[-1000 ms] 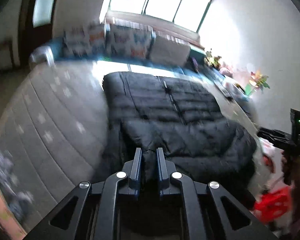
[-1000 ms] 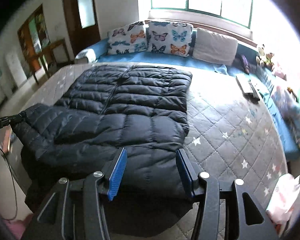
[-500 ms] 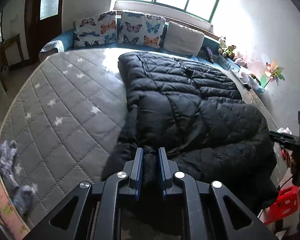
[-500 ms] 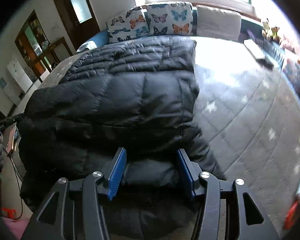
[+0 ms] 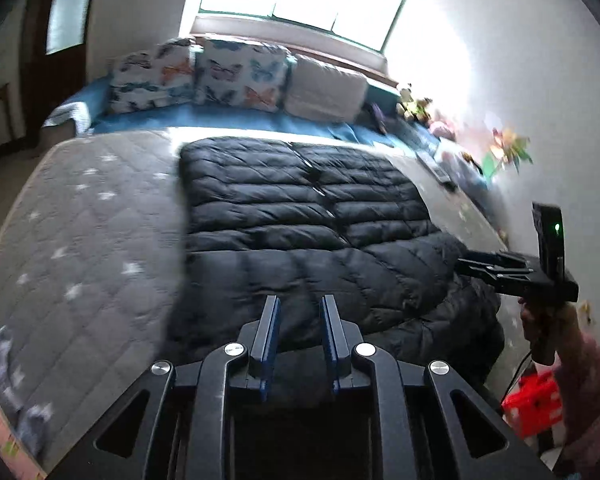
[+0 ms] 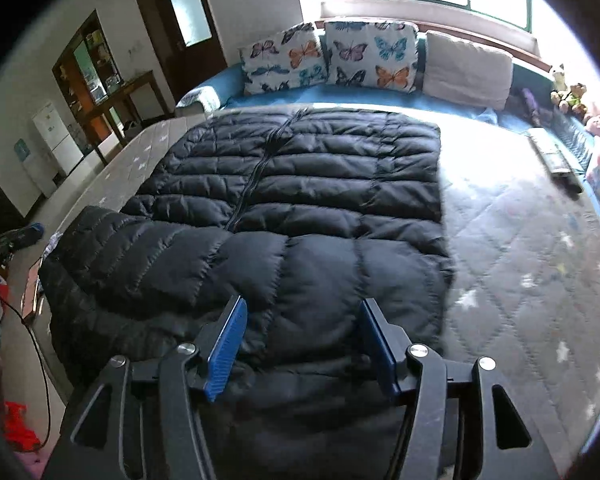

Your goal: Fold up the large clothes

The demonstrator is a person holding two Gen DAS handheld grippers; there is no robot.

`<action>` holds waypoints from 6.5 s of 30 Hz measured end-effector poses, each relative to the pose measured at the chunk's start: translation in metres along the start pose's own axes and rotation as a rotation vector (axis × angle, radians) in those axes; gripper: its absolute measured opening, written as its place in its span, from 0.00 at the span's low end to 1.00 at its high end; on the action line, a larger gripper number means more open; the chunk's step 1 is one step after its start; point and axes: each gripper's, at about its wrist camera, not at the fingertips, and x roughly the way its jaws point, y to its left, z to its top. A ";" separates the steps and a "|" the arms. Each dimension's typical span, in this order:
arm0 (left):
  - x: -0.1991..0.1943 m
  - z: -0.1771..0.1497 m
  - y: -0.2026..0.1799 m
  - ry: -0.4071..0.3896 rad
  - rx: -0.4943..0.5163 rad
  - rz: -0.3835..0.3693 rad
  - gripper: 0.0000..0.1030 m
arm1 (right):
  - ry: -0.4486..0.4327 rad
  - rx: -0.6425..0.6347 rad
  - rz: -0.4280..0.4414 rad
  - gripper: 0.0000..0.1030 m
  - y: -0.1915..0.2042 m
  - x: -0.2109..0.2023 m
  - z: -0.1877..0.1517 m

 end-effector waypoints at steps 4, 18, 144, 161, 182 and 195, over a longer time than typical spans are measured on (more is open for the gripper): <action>0.044 0.003 -0.010 0.046 0.022 0.047 0.22 | 0.012 -0.001 0.008 0.67 0.000 0.010 -0.004; 0.091 -0.020 0.021 0.058 0.018 0.023 0.22 | 0.037 -0.076 -0.072 0.68 0.014 0.012 -0.008; 0.215 0.164 0.100 0.069 0.278 0.370 0.12 | 0.043 -0.200 -0.173 0.24 -0.032 0.138 0.136; 0.150 0.127 0.026 0.166 0.148 0.041 0.13 | 0.082 -0.111 -0.063 0.60 -0.053 0.092 0.100; 0.054 0.088 0.044 0.022 0.090 0.217 0.13 | 0.031 -0.011 -0.082 0.71 -0.065 0.015 0.066; -0.003 0.054 0.074 0.032 -0.041 0.165 0.44 | 0.056 0.164 0.043 0.85 -0.090 0.005 0.023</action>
